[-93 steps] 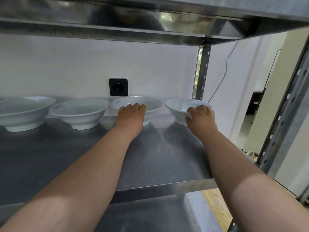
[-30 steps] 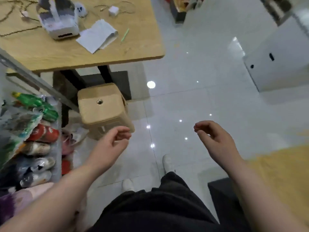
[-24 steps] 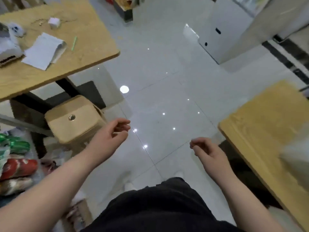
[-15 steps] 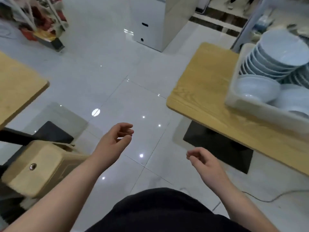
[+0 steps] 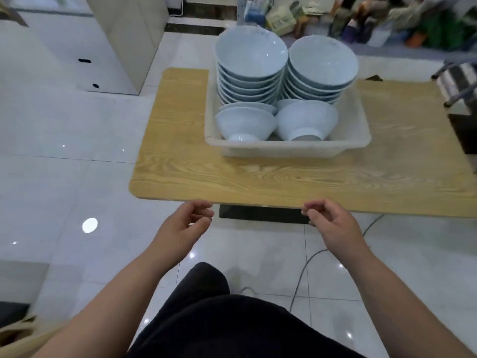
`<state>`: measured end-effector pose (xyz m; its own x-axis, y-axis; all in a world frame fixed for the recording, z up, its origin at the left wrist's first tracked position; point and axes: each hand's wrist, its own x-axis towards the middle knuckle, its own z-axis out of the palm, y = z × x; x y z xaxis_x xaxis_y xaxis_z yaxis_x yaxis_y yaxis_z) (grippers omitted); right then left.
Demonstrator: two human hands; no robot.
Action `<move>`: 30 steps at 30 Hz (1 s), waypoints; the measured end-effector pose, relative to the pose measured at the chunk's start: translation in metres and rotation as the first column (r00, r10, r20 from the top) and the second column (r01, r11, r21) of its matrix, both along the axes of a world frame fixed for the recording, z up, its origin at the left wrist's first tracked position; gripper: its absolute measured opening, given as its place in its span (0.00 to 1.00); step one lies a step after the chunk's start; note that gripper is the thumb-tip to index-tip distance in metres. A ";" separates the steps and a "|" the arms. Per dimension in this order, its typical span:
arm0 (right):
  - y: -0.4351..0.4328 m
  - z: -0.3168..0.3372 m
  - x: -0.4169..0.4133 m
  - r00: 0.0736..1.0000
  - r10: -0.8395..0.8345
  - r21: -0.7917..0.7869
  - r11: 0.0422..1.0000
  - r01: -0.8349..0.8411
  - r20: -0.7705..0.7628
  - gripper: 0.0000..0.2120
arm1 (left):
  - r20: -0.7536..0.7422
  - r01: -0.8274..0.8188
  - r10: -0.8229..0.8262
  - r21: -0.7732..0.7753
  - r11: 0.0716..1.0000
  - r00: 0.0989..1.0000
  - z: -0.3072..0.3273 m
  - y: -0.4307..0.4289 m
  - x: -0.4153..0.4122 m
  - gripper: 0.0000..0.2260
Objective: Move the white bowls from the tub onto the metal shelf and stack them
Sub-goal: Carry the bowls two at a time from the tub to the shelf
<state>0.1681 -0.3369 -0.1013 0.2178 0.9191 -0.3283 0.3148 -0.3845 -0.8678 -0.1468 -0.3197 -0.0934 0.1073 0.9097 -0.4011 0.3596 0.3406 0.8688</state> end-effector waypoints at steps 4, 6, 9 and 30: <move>0.019 -0.007 0.008 0.999 -0.045 -0.030 0.999 0.044 -0.022 0.08 | -0.010 0.027 -0.027 0.018 0.999 1.000 0.001 0.053 0.012 0.14; 0.030 -0.007 0.008 0.998 -0.063 -0.028 0.998 0.062 -0.022 0.08 | 0.000 0.053 -0.053 0.050 0.997 0.999 0.006 0.087 0.020 0.13; 0.049 0.000 0.012 0.998 -0.068 -0.020 0.997 0.068 0.009 0.08 | -0.002 0.088 -0.089 0.110 0.990 0.996 0.021 0.138 0.038 0.13; 0.357 0.022 0.142 0.350 0.384 -0.068 0.751 -0.657 0.854 0.24 | -0.927 0.608 -0.057 0.196 0.770 0.371 0.037 0.369 0.146 0.25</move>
<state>0.3105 0.0198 -0.0794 -0.3086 0.9501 -0.0460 0.9422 0.2987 -0.1518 -0.0009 0.0491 -0.0569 0.3112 0.9491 -0.0498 0.9503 -0.3110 0.0119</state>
